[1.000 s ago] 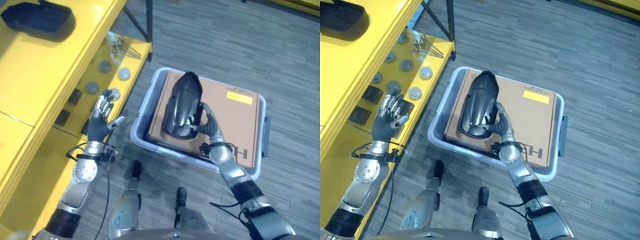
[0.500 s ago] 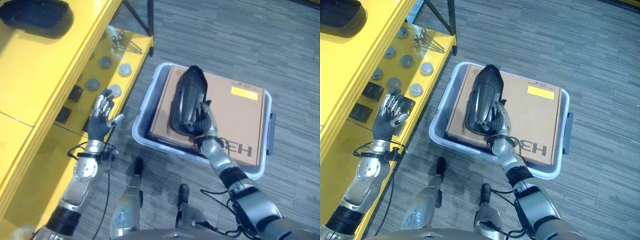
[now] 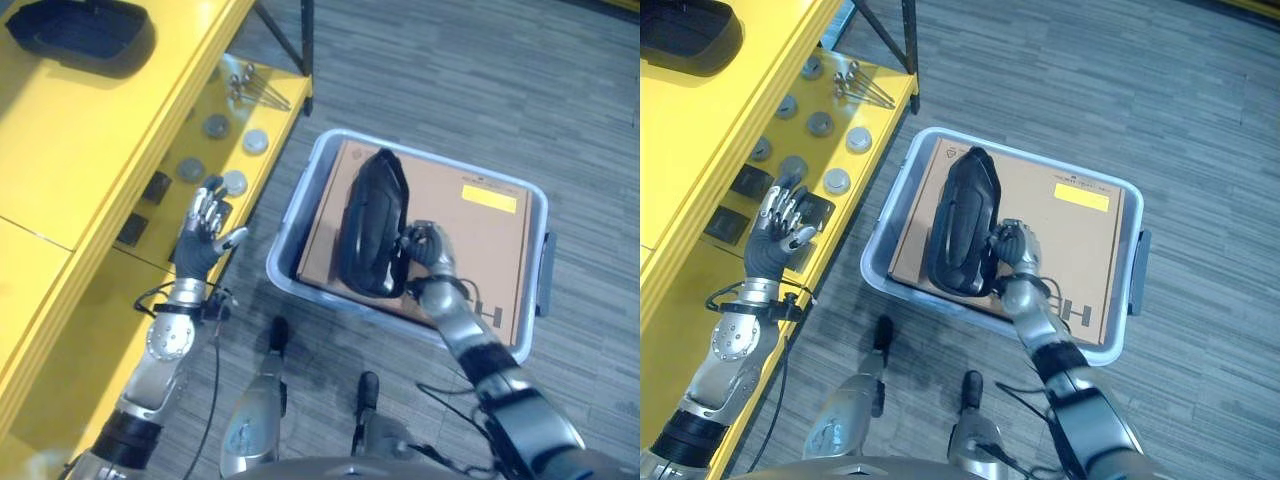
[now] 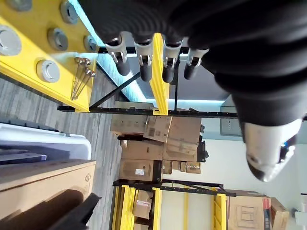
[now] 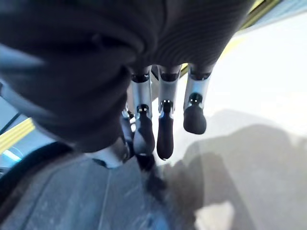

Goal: Move parts from the plastic box to the shelf.

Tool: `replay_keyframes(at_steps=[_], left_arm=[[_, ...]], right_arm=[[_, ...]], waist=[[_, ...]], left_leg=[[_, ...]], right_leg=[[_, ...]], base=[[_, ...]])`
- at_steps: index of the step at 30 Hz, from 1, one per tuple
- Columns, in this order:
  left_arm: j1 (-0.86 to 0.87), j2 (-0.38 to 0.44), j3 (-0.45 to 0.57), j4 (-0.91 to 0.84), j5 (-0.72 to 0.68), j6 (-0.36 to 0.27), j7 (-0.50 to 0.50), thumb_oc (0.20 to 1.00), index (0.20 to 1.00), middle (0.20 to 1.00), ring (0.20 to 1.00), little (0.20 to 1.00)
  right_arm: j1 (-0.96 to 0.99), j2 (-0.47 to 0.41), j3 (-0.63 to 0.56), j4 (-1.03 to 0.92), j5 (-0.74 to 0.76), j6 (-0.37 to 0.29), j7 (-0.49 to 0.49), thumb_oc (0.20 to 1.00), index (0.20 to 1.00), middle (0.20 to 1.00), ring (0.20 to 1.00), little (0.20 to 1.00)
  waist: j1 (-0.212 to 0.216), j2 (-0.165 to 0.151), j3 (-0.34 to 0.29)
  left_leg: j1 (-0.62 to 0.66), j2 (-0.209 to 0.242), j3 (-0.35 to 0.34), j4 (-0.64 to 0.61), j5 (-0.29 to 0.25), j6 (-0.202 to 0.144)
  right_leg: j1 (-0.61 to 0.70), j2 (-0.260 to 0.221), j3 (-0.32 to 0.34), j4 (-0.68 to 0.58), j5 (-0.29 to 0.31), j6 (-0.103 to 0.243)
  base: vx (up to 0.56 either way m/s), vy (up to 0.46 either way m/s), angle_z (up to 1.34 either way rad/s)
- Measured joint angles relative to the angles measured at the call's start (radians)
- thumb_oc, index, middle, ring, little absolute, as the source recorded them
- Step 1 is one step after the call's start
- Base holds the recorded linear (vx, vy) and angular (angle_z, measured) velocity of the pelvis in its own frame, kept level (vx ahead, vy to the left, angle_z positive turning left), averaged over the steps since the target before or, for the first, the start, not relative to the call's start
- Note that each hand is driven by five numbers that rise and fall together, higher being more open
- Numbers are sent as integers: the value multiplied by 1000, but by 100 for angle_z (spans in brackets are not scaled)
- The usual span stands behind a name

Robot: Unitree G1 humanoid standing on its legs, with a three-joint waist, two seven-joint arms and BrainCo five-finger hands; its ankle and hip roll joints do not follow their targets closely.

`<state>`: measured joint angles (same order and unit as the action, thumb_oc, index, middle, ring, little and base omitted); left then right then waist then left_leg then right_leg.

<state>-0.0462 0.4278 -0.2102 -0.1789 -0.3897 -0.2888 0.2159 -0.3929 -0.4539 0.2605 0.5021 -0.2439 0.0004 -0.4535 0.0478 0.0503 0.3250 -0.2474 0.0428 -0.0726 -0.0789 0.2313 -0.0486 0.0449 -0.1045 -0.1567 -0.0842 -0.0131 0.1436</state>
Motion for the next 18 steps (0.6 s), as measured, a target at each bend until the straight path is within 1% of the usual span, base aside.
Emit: replay_keyframes(at_steps=[1, 3, 4, 5, 6, 7, 9, 10, 11, 12, 13, 14, 15, 16, 17, 18], left_arm=[[1, 0, 10, -1, 1, 0, -2, 1000, 1000, 1000, 1000, 1000], [8, 26, 32, -1, 22, 9, -7, 1000, 1000, 1000, 1000, 1000], [31, 35, 55, -5, 26, 9, -6, 1000, 1000, 1000, 1000, 1000], [36, 38, 67, -1, 35, 14, -8, 1000, 1000, 1000, 1000, 1000], [39, 39, 68, -1, 42, 18, -11, 1000, 1000, 1000, 1000, 1000], [37, 42, 69, -1, 52, 27, -27, 1000, 1000, 1000, 1000, 1000], [37, 47, 72, -1, 70, 48, -53, 1000, 1000, 1000, 1000, 1000], [37, 47, 72, -1, 70, 48, -53, 1000, 1000, 1000, 1000, 1000], [43, 46, 70, 0, 72, 55, -68, 1000, 1000, 1000, 1000, 1000], [43, 46, 70, 0, 72, 55, -68, 1000, 1000, 1000, 1000, 1000], [45, 43, 68, 1, 77, 66, -82, 1000, 1000, 1000, 1000, 1000], [48, 42, 66, 7, 77, 74, -91, 1000, 1000, 1000, 1000, 1000], [48, 42, 66, 7, 77, 74, -91, 1000, 1000, 1000, 1000, 1000], [51, 40, 58, 13, 77, 76, -94, 1000, 1000, 1000, 1000, 1000], [51, 40, 58, 13, 77, 76, -94, 1000, 1000, 1000, 1000, 1000], [72, 32, 49, 26, 77, 80, -103, 1000, 1000, 1000, 1000, 1000]], right_arm=[[25, -17, -11, -36, -1, -1, 8, 200, 200, 200, 200, 200], [147, -101, -72, -191, -28, -19, 41, 200, 200, 200, 200, 200], [163, -113, -91, -210, -39, -24, 40, 200, 200, 200, 200, 200], [168, -130, -112, -221, -41, -28, 47, 200, 200, 200, 200, 200], [179, -133, -130, -233, -42, -29, 57, 200, 200, 200, 200, 200], [193, -148, -153, -263, -56, -30, 73, 200, 200, 200, 200, 200], [200, -163, -158, -332, -83, -45, 97, 200, 200, 200, 200, 200], [200, -163, -158, -332, -83, -45, 97, 200, 200, 200, 200, 200], [200, -164, -160, -376, -110, -66, 110, 200, 200, 200, 200, 200], [200, -164, -160, -376, -110, -66, 110, 200, 200, 200, 200, 200], [200, -167, -160, -410, -118, -83, 125, 200, 200, 200, 200, 200], [200, -166, -159, -417, -118, -85, 130, 200, 200, 200, 200, 200], [200, -166, -159, -417, -118, -85, 130, 200, 200, 200, 200, 200], [201, -161, -164, -437, -114, -87, 149, 576, 576, 576, 576, 576], [201, -161, -164, -437, -114, -87, 149, 576, 576, 576, 576, 576], [215, -129, -162, -438, -102, -96, 165, 1000, 1000, 1000, 1000, 1000]], waist=[[-1, 0, 0], [-12, -5, -7], [-18, -15, -28], [-27, -23, -36], [-32, -26, -47], [-50, -30, -57], [-71, -38, -81], [-71, -38, -81], [-68, -40, -104], [-68, -40, -104], [-84, -45, -127], [-93, -48, -152], [-93, -48, -152], [-89, -50, -165], [-89, -50, -165], [-86, -53, -209]], left_leg=[[4, 0, 0, 0, 0, 0], [30, 2, 0, 0, -5, -1], [31, 2, 7, -1, -11, 0], [40, 4, 13, -1, -20, 0], [42, 5, 15, -1, -18, 4], [52, 7, 15, -1, -19, 5], [83, 10, 23, -1, -29, 1], [83, 10, 23, -1, -29, 1], [103, 8, 42, -1, -31, 5], [103, 8, 42, -1, -31, 5], [134, 11, 46, -1, -36, 4], [143, 12, 53, -2, -42, 6], [143, 12, 53, -2, -42, 6], [170, 13, 72, -1, -47, 6], [170, 13, 72, -1, -47, 6], [187, 19, 97, -8, -60, 3]], right_leg=[[4, 1, 1, 0, 0, 0], [33, 1, -1, 0, -2, -1], [28, 2, 7, 0, -3, -2], [34, 3, 12, 0, -2, -4], [35, 4, 11, 0, -2, -3], [45, 4, 13, 0, -1, -4], [67, 0, 23, 0, -2, -4], [67, 0, 23, 0, -2, -4], [78, -3, 39, 0, -2, -3], [78, -3, 39, 0, -2, -3], [98, -8, 44, 0, -4, -3], [105, -10, 48, 0, -6, -4], [105, -10, 48, 0, -6, -4], [119, -13, 70, 0, -7, -4], [119, -13, 70, 0, -7, -4], [123, -13, 92, -7, -14, -7]], base=[[0, 0, 0], [48, -30, -1], [46, -29, -15], [24, -18, -18], [49, -21, -9], [55, -24, -3], [32, -16, -11], [10, -10, -25], [9, -10, -16], [32, -22, -27], [10, -24, -13], [10, -24, -13], [24, -21, -21], [36, -9, -18], [40, -16, -43], [20, -16, -30]])
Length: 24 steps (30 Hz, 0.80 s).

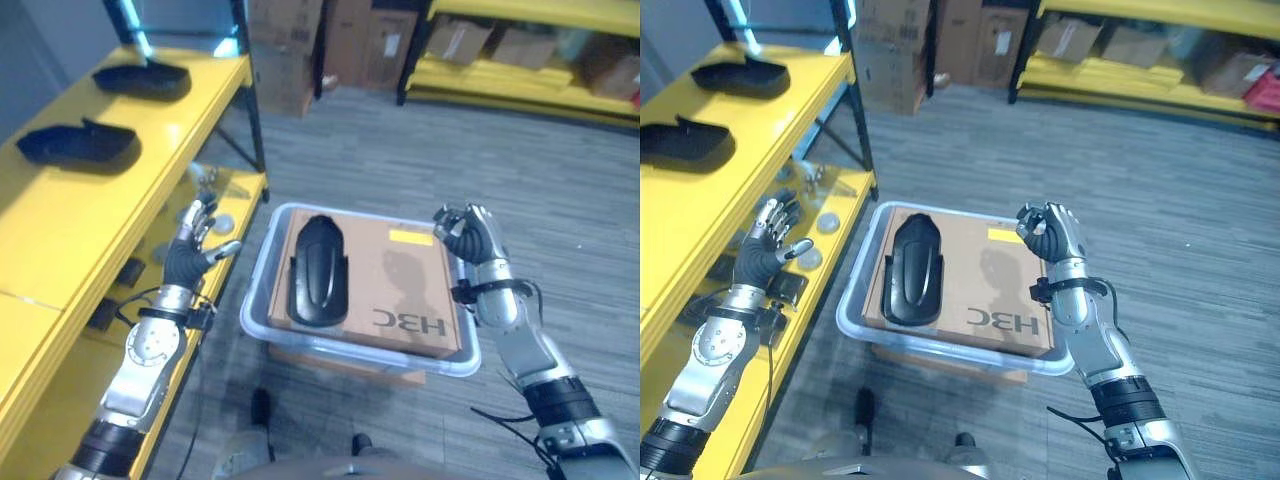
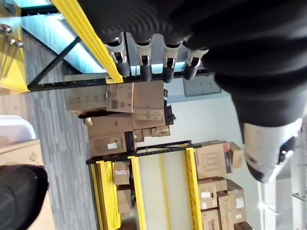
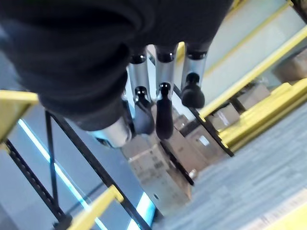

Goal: Move parts from the plastic box to the shelf.

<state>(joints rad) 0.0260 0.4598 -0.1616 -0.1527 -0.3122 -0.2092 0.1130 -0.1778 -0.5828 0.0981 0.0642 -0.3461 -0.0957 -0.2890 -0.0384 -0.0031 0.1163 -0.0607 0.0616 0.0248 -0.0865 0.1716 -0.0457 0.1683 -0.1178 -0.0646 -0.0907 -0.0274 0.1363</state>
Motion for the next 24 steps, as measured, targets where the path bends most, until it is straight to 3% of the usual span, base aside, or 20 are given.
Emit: replay_keyframes(at_steps=[1, 5, 11, 18, 24], left_arm=[[8, -17, -1, 20, 0, 8, -10, 1000, 1000, 1000, 1000, 1000], [52, -57, -23, 20, 0, 13, -13, 1000, 1000, 1000, 1000, 1000], [78, -57, -55, 20, -5, 17, -13, 1000, 1000, 1000, 1000, 1000], [74, -45, -70, 20, -38, 16, -12, 1000, 1000, 1000, 1000, 1000], [57, -35, -83, 19, -49, 14, -8, 1000, 1000, 1000, 1000, 1000]], right_arm=[[25, 5, 11, 13, 7, -6, 11, 1000, 1000, 1000, 1000, 1000], [30, 40, 73, 141, 54, -5, 29, 1000, 1000, 1000, 1000, 1000], [-23, 111, 152, 302, 128, 15, 24, 1000, 1000, 1000, 1000, 1000], [-151, 128, 175, 423, 160, 34, 15, 1000, 1000, 1000, 1000, 1000], [-256, 154, 175, 563, 164, 56, -54, 1000, 1000, 1000, 1000, 1000]], waist=[[-2, 0, -26], [0, 5, -37], [41, 31, -38], [79, 47, 0], [96, 54, 46]], left_leg=[[3, 2, 1, 0, -3, -5], [4, 10, 2, 0, -6, -9], [-48, 7, -31, 0, 18, 8], [-107, -4, -73, 2, 39, 9], [-164, -9, -97, 6, 51, -1]], right_leg=[[1, 3, 1, 0, -2, -2], [3, 14, 2, 0, 1, -8], [-28, 22, -28, 0, 8, -10], [-63, 19, -63, 4, 13, -2], [-101, 25, -86, 2, 18, 1]], base=[[20, -16, -30], [8, -3, 0], [-26, 10, 16], [-50, 17, 18], [-50, 10, 11]])
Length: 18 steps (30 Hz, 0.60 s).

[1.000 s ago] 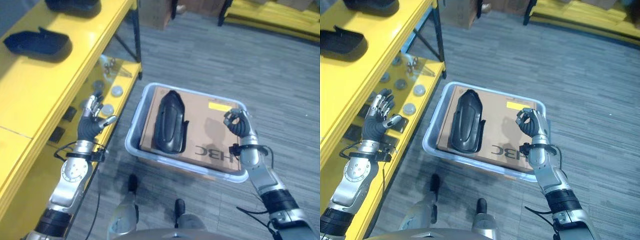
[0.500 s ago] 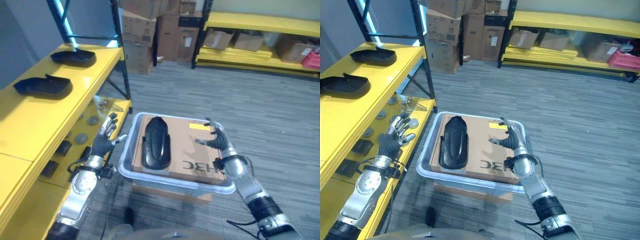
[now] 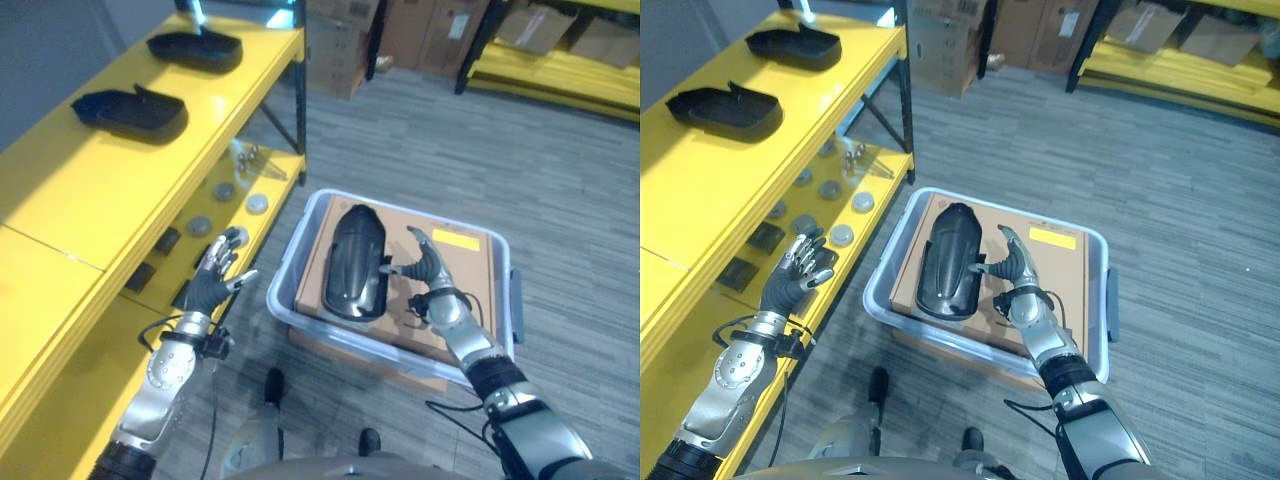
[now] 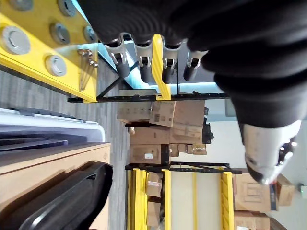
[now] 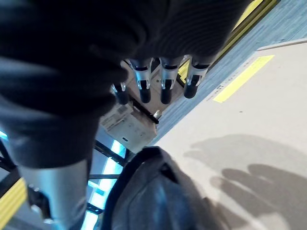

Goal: Move parts from the plastic box to the shelf.

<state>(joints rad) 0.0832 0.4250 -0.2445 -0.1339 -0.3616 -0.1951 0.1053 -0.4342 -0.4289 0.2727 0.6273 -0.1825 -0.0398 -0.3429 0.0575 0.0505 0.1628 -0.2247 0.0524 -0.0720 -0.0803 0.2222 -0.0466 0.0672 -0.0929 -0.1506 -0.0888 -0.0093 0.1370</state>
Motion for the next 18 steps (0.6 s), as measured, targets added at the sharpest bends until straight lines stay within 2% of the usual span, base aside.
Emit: replay_keyframes(at_steps=[2, 6, 11, 12, 13, 14, 18], left_arm=[[-28, 13, -6, 0, -10, 0, 11, 1000, 1000, 1000, 1000, 1000], [-87, 38, -32, 0, -10, -1, 23, 1000, 1000, 1000, 1000, 1000], [-129, 37, -36, 0, -10, -2, 35, 1000, 1000, 1000, 1000, 1000], [-130, 37, -37, 0, -10, -3, 36, 1000, 1000, 1000, 1000, 1000], [-130, 37, -38, 1, -10, -3, 36, 1000, 1000, 1000, 1000, 1000], [-131, 37, -43, 4, -10, -3, 36, 1000, 1000, 1000, 1000, 1000], [-144, 37, -65, 32, -10, -4, 33, 1000, 1000, 1000, 1000, 1000]], right_arm=[[-96, 28, 1, 147, 1, 29, -29, 1000, 1000, 1000, 1000, 1000], [-192, 50, 22, 271, 0, 48, -55, 1000, 1000, 1000, 1000, 1000], [-216, 90, 58, 336, -1, 55, -81, 1000, 1000, 1000, 1000, 1000], [-233, 95, 63, 370, -2, 46, -85, 693, 693, 693, 693, 693], [-257, 95, 78, 407, -1, 38, -84, 319, 319, 319, 319, 319], [-282, 93, 84, 435, -1, 35, -82, 200, 200, 200, 200, 200], [-382, 57, 108, 551, 31, 32, -40, 200, 200, 200, 200, 200]], waist=[[4, 1, 34], [18, 8, 69], [27, 12, 93], [28, 12, 93], [27, 13, 94], [27, 14, 94], [28, 15, 94]], left_leg=[[-11, -4, -8, 0, 12, 4], [-36, -8, -9, 0, 20, 3], [-49, -17, -14, 1, 24, 4], [-52, -17, -14, 1, 24, 4], [-56, -16, -15, 0, 23, 2], [-58, -16, -16, 0, 23, 0], [-64, -14, -24, 0, 14, -12]], right_leg=[[-14, -3, -4, 4, 2, 2], [-34, -6, -4, 4, 7, 5], [-40, -11, -22, 4, 3, 10], [-48, -11, -24, 4, 2, 9], [-51, -10, -23, 4, 1, 9], [-53, -10, -22, 4, 1, 9], [-57, -8, -26, 0, 1, 8]], base=[[-69, 33, 6], [-15, 11, 0], [-26, 27, 8], [0, 0, 0], [-18, 5, -3], [-7, 0, -4], [5, 6, 4]])
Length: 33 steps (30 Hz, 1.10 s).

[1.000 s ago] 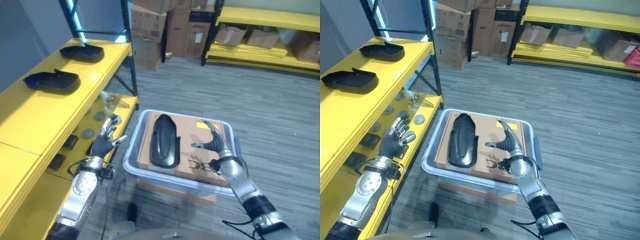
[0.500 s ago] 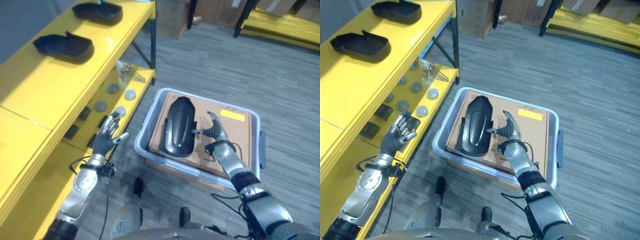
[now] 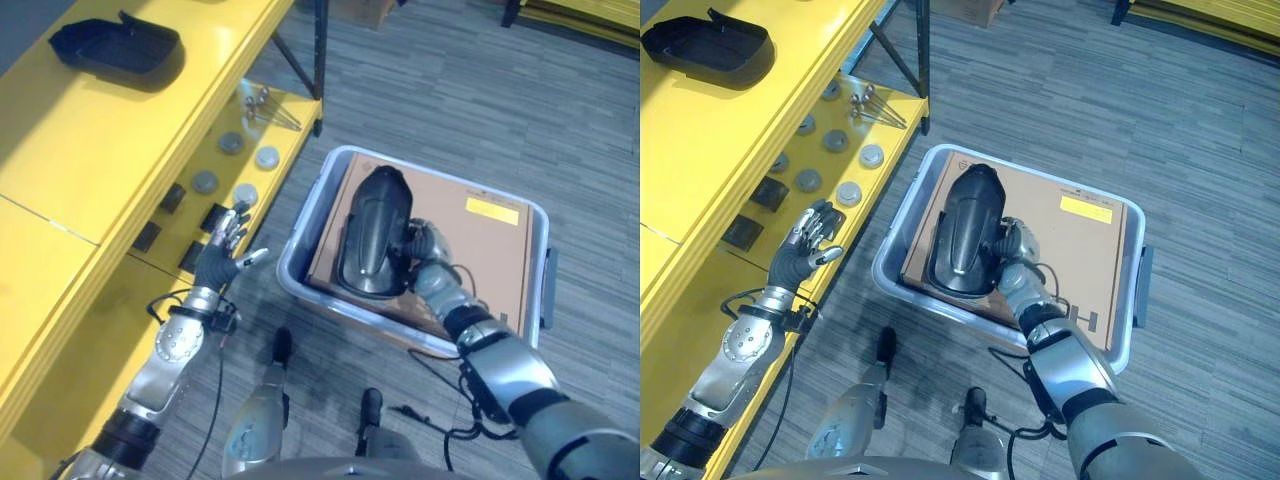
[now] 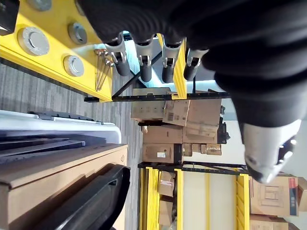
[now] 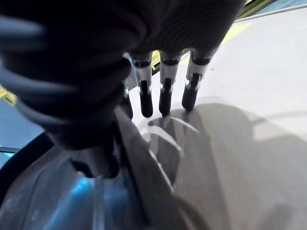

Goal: Move parts from the plastic box to the shelf.

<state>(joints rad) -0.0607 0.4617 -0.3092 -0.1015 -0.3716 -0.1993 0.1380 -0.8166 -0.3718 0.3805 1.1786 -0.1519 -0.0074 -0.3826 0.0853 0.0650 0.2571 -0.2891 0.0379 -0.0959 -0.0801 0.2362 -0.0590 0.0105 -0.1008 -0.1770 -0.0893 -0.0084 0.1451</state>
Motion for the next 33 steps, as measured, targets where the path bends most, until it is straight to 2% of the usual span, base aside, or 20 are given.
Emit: replay_keyframes(at_steps=[7, 11, 12, 15, 19, 24, 26, 29, 30, 33], left_arm=[[0, 0, 8, 0, 0, 0, 0, 1000, 1000, 1000, 1000, 1000], [-1, 1, 38, -2, 0, 3, -12, 1000, 1000, 1000, 1000, 1000], [0, 1, 43, -1, 1, 3, -13, 1000, 1000, 1000, 1000, 1000], [20, 4, 90, -4, 3, 4, -18, 1000, 1000, 1000, 1000, 1000], [48, 12, 146, -6, 17, 4, -19, 1000, 1000, 1000, 1000, 1000], [63, 38, 154, -4, 45, 7, -42, 1000, 1000, 1000, 1000, 1000], [64, 38, 153, -4, 56, 12, -52, 1000, 1000, 1000, 1000, 1000], [68, 23, 145, -1, 60, 21, -62, 1000, 1000, 1000, 1000, 1000], [65, 9, 139, 0, 58, 27, -68, 1000, 1000, 1000, 1000, 1000], [64, -37, 103, 19, 43, 41, -80, 1000, 1000, 1000, 1000, 1000]], right_arm=[[-15, -2, -20, 22, 11, 14, 7, 200, 200, 200, 200, 200], [45, -3, -46, -28, 29, 30, 35, 200, 200, 200, 200, 200], [78, -13, -51, -71, 27, 35, 36, 200, 200, 200, 200, 200], [256, -106, -54, -383, -4, 51, 34, 200, 200, 200, 200, 200], [435, -207, -142, -646, -84, 49, 37, 200, 200, 200, 200, 200], [544, -252, -279, -793, -180, 42, 47, 200, 200, 200, 200, 200], [569, -273, -292, -851, -213, 26, 47, 200, 200, 200, 200, 200], [601, -276, -311, -906, -257, 2, 46, 200, 200, 200, 200, 200], [621, -278, -318, -930, -279, 5, 47, 200, 200, 200, 200, 200], [659, -283, -326, -1009, -331, -11, 43, 200, 200, 200, 200, 200]], waist=[[-1, -1, -1], [-2, -3, -1], [-4, -5, -2], [-10, -9, -5], [-39, -28, -22], [-78, -71, -69], [-96, -78, -98], [-109, -73, -142], [-127, -72, -147], [-135, -56, -161]], left_leg=[[-2, -6, -14, 1, 13, 10], [37, -8, -17, 0, 9, 9], [46, -6, -18, 0, 5, 7], [70, -6, -13, 0, -4, 11], [106, -8, -8, 0, -12, 18], [169, -4, 31, -6, -36, 15], [188, 0, 46, -6, -43, 14], [205, 9, 73, -7, -49, 15], [213, 14, 75, -6, -48, 18], [233, 19, 89, -6, -51, 19]], right_leg=[[13, 0, -18, 5, 0, 0], [55, -1, -26, 5, -9, 1], [64, -1, -26, 5, -9, 1], [88, -3, -22, 5, -10, 1], [121, -6, -18, 5, -10, 0], [159, -18, 21, 4, -16, -3], [164, -21, 40, -1, -16, -3], [169, -18, 60, -2, -17, -6], [171, -14, 63, -1, -18, -7], [181, -14, 85, -2, -19, -9]], base=[[2, -10, 8], [10, -23, 5], [37, -32, 2], [56, -22, -3], [51, -35, -4], [45, -38, -23], [18, -41, -31], [9, -61, -28], [-12, -48, -8], [7, -43, -16]])
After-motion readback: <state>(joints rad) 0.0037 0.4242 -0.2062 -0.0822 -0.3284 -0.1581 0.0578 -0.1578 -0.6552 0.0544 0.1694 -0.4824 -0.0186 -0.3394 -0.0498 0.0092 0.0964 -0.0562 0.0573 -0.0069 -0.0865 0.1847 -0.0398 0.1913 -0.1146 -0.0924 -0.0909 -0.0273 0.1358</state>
